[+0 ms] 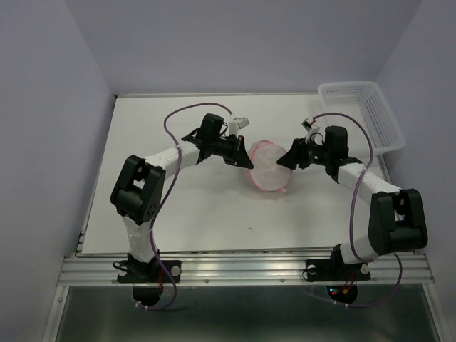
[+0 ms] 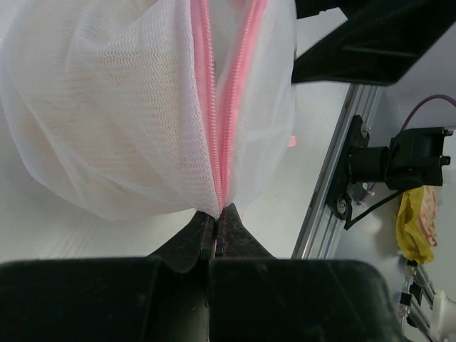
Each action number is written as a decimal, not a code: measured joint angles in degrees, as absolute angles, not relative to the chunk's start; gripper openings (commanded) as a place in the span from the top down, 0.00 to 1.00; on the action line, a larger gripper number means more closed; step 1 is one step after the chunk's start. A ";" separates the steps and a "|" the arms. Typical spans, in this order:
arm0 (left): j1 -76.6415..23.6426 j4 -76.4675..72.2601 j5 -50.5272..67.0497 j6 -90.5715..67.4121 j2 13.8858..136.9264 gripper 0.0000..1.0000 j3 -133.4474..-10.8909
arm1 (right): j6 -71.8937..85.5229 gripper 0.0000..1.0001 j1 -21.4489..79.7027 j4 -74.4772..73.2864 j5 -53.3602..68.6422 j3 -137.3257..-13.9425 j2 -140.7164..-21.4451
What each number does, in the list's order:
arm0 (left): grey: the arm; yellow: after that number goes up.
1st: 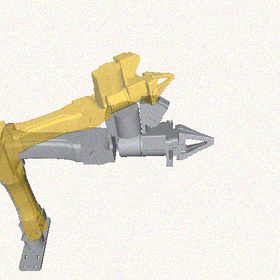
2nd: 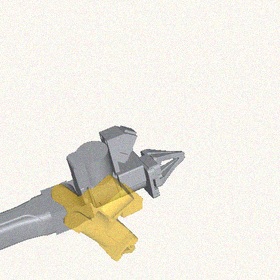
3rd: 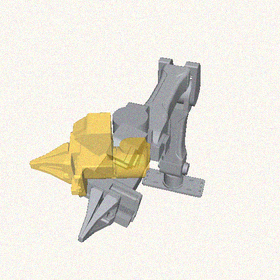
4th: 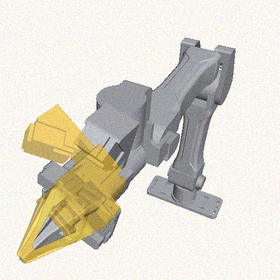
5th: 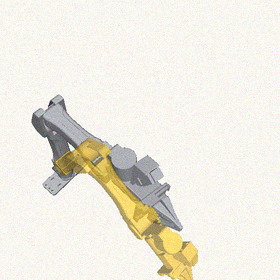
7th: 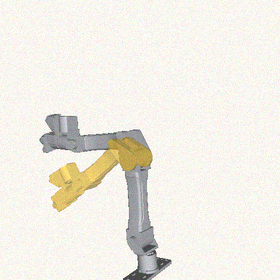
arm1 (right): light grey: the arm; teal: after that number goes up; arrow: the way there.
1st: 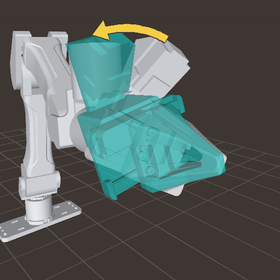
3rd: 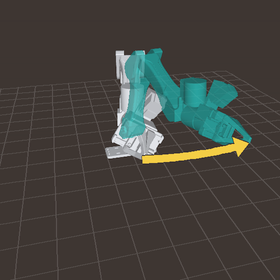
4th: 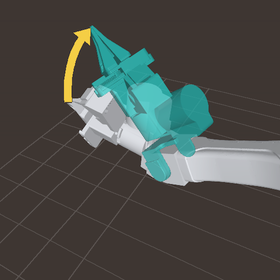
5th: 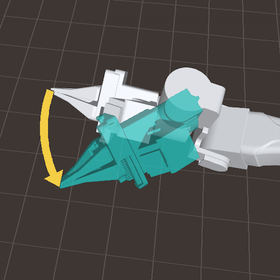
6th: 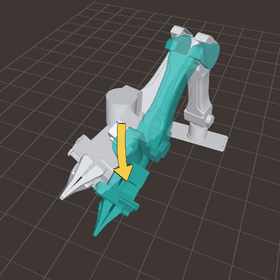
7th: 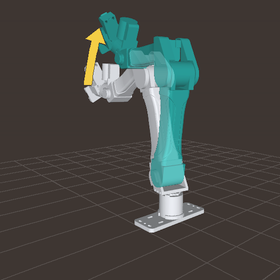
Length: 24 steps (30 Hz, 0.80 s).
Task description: Unzip the laundry bag and remove the bra
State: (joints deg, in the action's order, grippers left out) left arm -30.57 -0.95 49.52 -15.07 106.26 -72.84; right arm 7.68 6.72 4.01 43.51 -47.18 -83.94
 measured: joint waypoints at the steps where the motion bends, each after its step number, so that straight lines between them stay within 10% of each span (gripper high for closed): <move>1: -30.50 -0.86 49.43 -15.07 106.26 1.00 -72.84 | 7.51 0.55 6.63 4.08 43.64 -47.18 -83.90; 12: -29.54 -1.61 49.47 -17.17 108.05 1.00 -73.10 | 7.44 0.99 6.07 2.87 43.90 -46.74 -79.92; 14: -29.34 -1.87 49.58 -17.82 108.05 0.91 -73.10 | 7.16 0.99 6.07 2.50 43.81 -46.74 -79.57; 17: -29.02 -2.04 50.04 -18.94 108.05 0.47 -73.10 | 6.31 0.99 6.07 1.96 43.81 -46.74 -78.89; 24: -27.77 -2.28 50.48 -20.03 108.05 0.28 -73.10 | 3.84 0.99 6.07 1.04 45.30 -46.74 -77.56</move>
State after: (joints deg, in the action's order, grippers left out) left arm -27.77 -2.28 50.48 -20.03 108.05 -73.10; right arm 3.84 6.07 1.04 45.30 -46.74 -77.56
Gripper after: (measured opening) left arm 0.707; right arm 0.410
